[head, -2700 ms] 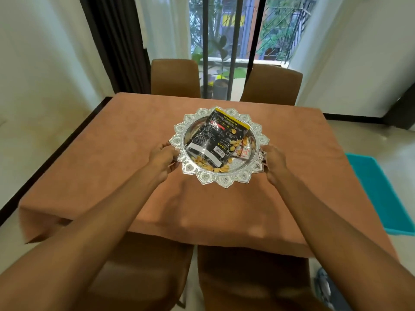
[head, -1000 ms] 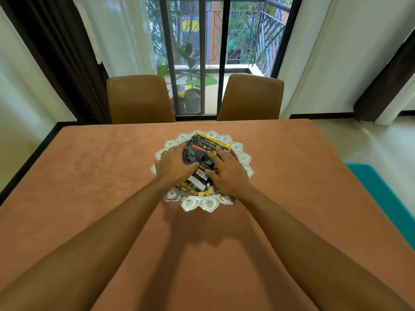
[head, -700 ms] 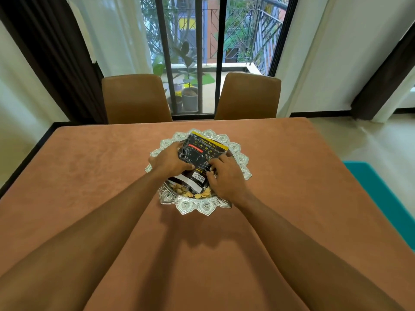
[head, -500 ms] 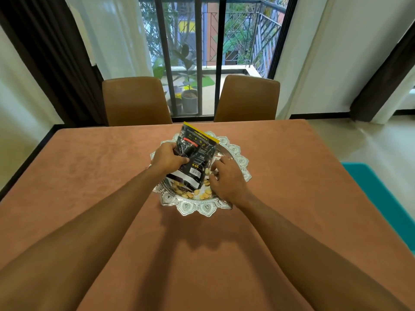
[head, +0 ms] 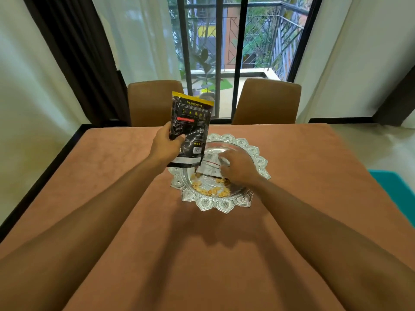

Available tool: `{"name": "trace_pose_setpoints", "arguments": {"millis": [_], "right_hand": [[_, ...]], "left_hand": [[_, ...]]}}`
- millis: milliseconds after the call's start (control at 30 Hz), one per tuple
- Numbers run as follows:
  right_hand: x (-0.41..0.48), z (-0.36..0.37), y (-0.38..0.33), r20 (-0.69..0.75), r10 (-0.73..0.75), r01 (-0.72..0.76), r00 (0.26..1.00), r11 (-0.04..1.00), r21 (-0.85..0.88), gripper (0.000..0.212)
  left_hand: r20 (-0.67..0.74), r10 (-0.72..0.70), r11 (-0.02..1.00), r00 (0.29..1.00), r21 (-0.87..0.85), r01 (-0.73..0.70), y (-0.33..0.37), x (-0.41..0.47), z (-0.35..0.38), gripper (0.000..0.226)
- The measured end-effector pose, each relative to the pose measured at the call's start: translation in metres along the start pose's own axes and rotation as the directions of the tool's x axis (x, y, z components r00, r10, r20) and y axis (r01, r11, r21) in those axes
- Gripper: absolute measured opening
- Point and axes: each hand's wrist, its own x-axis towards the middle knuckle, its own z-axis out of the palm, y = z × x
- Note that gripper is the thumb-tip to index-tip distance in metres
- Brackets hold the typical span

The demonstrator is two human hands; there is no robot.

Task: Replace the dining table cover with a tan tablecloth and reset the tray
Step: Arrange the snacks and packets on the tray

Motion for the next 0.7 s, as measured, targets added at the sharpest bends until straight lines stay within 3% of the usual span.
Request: {"name": "trace_pose_setpoints", "arguments": {"millis": [167, 333, 533, 700], "right_hand": [[0.027, -0.007, -0.008, 0.213, 0.116, -0.128, 0.970, 0.991, 0.043, 0.071], [0.051, -0.003, -0.008, 0.254, 0.110, -0.130, 0.961, 0.990, 0.063, 0.073], [0.060, -0.021, -0.011, 0.263, 0.084, -0.132, 0.961, 0.976, 0.171, 0.022], [0.054, -0.054, -0.007, 0.206, 0.039, -0.135, 0.978, 0.869, 0.475, 0.009]], "left_hand": [[-0.102, -0.053, 0.995, 0.993, -0.090, 0.044, -0.017, -0.015, -0.001, 0.028], [-0.214, -0.126, 0.981, 0.969, -0.175, 0.088, -0.036, -0.022, -0.012, 0.031], [-0.260, -0.144, 0.971, 0.955, -0.222, 0.086, -0.040, -0.024, -0.024, 0.031], [-0.251, -0.158, 0.962, 0.955, -0.258, 0.092, -0.038, -0.027, -0.022, 0.031]]}}
